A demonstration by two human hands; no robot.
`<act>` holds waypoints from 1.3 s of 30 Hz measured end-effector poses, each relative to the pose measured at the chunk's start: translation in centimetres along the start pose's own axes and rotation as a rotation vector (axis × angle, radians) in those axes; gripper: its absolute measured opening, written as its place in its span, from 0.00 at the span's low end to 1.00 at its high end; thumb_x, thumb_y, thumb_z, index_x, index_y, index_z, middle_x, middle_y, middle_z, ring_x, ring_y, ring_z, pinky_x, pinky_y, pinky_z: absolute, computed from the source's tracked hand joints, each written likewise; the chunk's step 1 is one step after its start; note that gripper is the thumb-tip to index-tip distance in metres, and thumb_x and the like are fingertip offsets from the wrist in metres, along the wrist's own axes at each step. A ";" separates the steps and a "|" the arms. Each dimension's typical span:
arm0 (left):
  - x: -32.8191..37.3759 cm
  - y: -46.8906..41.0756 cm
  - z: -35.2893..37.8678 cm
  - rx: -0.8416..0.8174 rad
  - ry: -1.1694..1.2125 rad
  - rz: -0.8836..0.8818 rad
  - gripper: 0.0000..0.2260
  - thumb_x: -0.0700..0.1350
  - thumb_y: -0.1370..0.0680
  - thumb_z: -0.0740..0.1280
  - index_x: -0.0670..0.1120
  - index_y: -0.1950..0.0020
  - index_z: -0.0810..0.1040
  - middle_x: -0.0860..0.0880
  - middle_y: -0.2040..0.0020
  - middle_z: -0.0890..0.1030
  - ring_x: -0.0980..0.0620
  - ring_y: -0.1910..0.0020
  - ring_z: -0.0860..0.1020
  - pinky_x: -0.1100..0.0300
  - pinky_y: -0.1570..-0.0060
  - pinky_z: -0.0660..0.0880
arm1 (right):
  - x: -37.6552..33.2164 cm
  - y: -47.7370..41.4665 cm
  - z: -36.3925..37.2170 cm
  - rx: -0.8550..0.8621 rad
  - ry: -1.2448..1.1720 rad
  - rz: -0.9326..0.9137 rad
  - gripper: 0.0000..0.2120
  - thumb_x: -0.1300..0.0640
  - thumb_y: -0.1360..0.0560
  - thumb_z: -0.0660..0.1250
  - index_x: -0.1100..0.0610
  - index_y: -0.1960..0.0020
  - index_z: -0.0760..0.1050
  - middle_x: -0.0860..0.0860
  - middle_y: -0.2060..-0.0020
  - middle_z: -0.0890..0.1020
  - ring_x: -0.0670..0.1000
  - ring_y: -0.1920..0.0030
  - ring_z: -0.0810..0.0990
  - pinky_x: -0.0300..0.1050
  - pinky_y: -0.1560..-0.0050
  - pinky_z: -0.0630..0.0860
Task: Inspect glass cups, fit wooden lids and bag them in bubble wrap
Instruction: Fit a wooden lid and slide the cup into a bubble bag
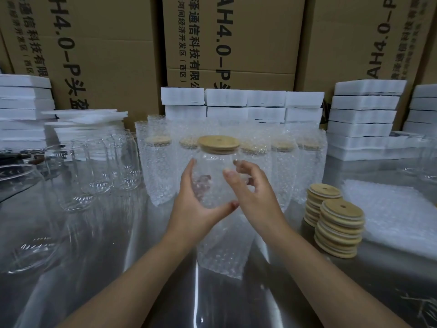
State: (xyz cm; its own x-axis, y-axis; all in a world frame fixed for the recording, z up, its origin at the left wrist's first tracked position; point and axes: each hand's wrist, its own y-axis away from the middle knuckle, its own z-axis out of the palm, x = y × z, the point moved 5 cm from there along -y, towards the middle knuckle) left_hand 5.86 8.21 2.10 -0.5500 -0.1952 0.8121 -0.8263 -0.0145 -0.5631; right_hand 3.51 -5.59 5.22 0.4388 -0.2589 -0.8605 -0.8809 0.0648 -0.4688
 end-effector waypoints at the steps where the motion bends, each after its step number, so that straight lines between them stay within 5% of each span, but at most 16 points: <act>1: 0.1 -0.1 -0.2 0.030 0.042 -0.001 0.51 0.65 0.46 0.79 0.68 0.28 0.56 0.64 0.41 0.76 0.66 0.41 0.76 0.68 0.45 0.75 | -0.1 0.0 0.0 -0.018 -0.002 0.005 0.27 0.26 0.40 0.58 0.34 0.44 0.68 0.38 0.41 0.69 0.38 0.41 0.69 0.30 0.51 0.66; 5: 0.4 -0.4 -1.2 0.158 0.229 -0.005 0.48 0.61 0.44 0.79 0.56 0.28 0.62 0.54 0.41 0.79 0.60 0.43 0.80 0.61 0.43 0.76 | 0.2 0.1 0.5 -0.145 -0.071 0.057 0.38 0.29 0.36 0.57 0.39 0.28 0.59 0.33 0.42 0.67 0.34 0.44 0.68 0.33 0.50 0.65; 8: 0.8 -0.9 -2.2 0.258 0.315 -0.019 0.50 0.61 0.43 0.78 0.47 0.26 0.63 0.50 0.43 0.81 0.56 0.44 0.81 0.55 0.40 0.77 | 0.6 0.7 1.4 -0.320 -0.048 0.110 0.31 0.36 0.27 0.64 0.41 0.27 0.61 0.34 0.39 0.69 0.30 0.46 0.71 0.29 0.47 0.67; 12: 1.6 -0.9 -2.9 0.328 0.338 -0.006 0.45 0.63 0.41 0.77 0.51 0.29 0.66 0.52 0.43 0.82 0.55 0.44 0.81 0.49 0.39 0.76 | 1.7 1.4 2.5 -0.489 0.166 0.095 0.51 0.38 0.38 0.76 0.41 0.24 0.50 0.35 0.32 0.65 0.35 0.34 0.66 0.37 0.34 0.66; 15: 1.6 -0.7 -2.8 0.286 0.349 -0.022 0.43 0.70 0.44 0.76 0.65 0.32 0.66 0.49 0.32 0.75 0.48 0.34 0.75 0.43 0.33 0.71 | 2.1 1.4 2.6 -0.425 0.220 0.061 0.55 0.36 0.42 0.78 0.34 0.27 0.45 0.22 0.47 0.62 0.18 0.50 0.64 0.19 0.53 0.65; 17: 1.9 -0.7 -2.6 0.224 0.316 -0.024 0.41 0.75 0.46 0.73 0.72 0.36 0.64 0.50 0.27 0.69 0.47 0.29 0.69 0.43 0.30 0.67 | 2.2 1.2 2.3 -0.346 0.188 0.036 0.55 0.38 0.42 0.79 0.34 0.28 0.45 0.22 0.52 0.59 0.13 0.58 0.60 0.14 0.62 0.62; 20: 1.5 -1.0 -2.2 0.127 0.338 -0.040 0.53 0.75 0.50 0.74 0.66 0.29 0.58 0.51 0.27 0.66 0.50 0.26 0.65 0.54 0.31 0.65 | 1.8 0.6 1.7 -0.230 0.099 0.016 0.51 0.40 0.42 0.79 0.36 0.29 0.49 0.28 0.46 0.68 0.22 0.48 0.69 0.18 0.52 0.67; 22: 1.2 -1.1 -1.8 0.037 0.293 -0.067 0.60 0.77 0.55 0.72 0.63 0.27 0.56 0.49 0.31 0.68 0.52 0.29 0.67 0.65 0.43 0.68 | 1.6 0.1 0.9 -0.152 0.030 0.013 0.51 0.41 0.42 0.79 0.41 0.29 0.52 0.37 0.41 0.74 0.35 0.42 0.75 0.32 0.41 0.72; 29: 0.5 -0.2 -0.2 -0.227 0.096 -0.114 0.47 0.71 0.56 0.76 0.80 0.43 0.54 0.56 0.31 0.61 0.61 0.34 0.61 0.77 0.56 0.67 | 0.8 -0.3 -0.7 0.015 -0.135 -0.050 0.38 0.56 0.34 0.78 0.47 0.33 0.58 0.37 0.48 0.75 0.29 0.53 0.77 0.23 0.59 0.72; 33: 0.0 -0.1 0.3 -0.301 0.026 -0.058 0.52 0.66 0.51 0.80 0.73 0.34 0.53 0.73 0.38 0.61 0.86 0.45 0.63 0.85 0.55 0.64 | 0.8 -0.5 -0.9 0.026 -0.139 -0.067 0.38 0.52 0.34 0.79 0.47 0.33 0.58 0.36 0.48 0.75 0.27 0.53 0.76 0.23 0.56 0.73; 37: -0.8 -0.1 0.8 -0.312 -0.009 -0.087 0.56 0.70 0.52 0.80 0.68 0.29 0.55 0.66 0.32 0.69 0.71 0.34 0.69 0.73 0.40 0.69 | 0.7 -0.4 -0.7 0.017 -0.096 -0.063 0.50 0.40 0.42 0.76 0.47 0.28 0.55 0.41 0.42 0.77 0.41 0.43 0.79 0.45 0.39 0.76; 39: -1.0 -0.1 0.8 -0.291 -0.008 -0.099 0.58 0.69 0.51 0.81 0.63 0.25 0.57 0.59 0.29 0.72 0.61 0.31 0.71 0.58 0.32 0.71 | 0.9 -0.4 -0.4 0.004 -0.087 -0.059 0.51 0.39 0.44 0.76 0.42 0.28 0.53 0.34 0.46 0.76 0.34 0.46 0.78 0.35 0.45 0.77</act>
State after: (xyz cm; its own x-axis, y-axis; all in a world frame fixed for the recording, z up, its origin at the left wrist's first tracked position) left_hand 6.57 7.59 1.21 -0.4651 -0.2143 0.8589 -0.8765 0.2475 -0.4129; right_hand 4.19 -6.27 4.71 0.5036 -0.1775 -0.8455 -0.8526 0.0564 -0.5196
